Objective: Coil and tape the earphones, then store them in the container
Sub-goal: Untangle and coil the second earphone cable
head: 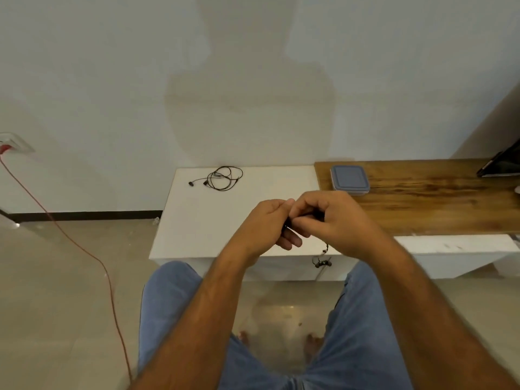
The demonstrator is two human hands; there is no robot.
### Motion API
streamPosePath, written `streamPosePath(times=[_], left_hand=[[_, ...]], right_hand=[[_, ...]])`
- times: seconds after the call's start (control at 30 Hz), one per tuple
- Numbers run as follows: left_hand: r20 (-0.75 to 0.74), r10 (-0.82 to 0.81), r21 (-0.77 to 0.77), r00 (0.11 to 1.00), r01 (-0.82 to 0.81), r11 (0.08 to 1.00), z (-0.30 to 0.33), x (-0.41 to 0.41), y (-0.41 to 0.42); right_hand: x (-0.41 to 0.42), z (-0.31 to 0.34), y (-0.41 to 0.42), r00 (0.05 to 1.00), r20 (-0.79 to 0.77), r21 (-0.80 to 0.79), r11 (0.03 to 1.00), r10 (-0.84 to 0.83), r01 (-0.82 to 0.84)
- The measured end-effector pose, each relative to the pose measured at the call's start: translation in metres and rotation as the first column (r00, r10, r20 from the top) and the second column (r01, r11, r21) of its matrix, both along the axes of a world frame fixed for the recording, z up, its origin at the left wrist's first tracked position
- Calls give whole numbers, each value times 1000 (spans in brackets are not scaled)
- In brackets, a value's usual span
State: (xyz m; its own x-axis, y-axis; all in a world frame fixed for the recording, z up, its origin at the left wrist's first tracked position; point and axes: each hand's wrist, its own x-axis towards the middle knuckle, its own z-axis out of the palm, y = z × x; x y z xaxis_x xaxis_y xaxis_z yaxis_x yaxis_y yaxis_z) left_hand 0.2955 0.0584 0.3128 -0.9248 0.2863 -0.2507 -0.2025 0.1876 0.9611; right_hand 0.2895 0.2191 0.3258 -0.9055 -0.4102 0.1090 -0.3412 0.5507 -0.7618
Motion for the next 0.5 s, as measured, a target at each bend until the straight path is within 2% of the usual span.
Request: streamPosePath(times=[0.13, 0.3, 0.5], left_hand=[[74, -16, 93, 997, 9, 996, 3, 6, -2], [164, -58, 149, 985, 33, 988, 4, 8, -6], [208, -167, 326, 964, 92, 941, 0, 8, -11]], right_hand=[[-1, 4, 0, 999, 32, -76, 997, 34, -31], [-5, 0, 1, 993, 101, -273, 961, 64, -34], [-11, -12, 0, 995, 105, -447, 893, 0, 47]])
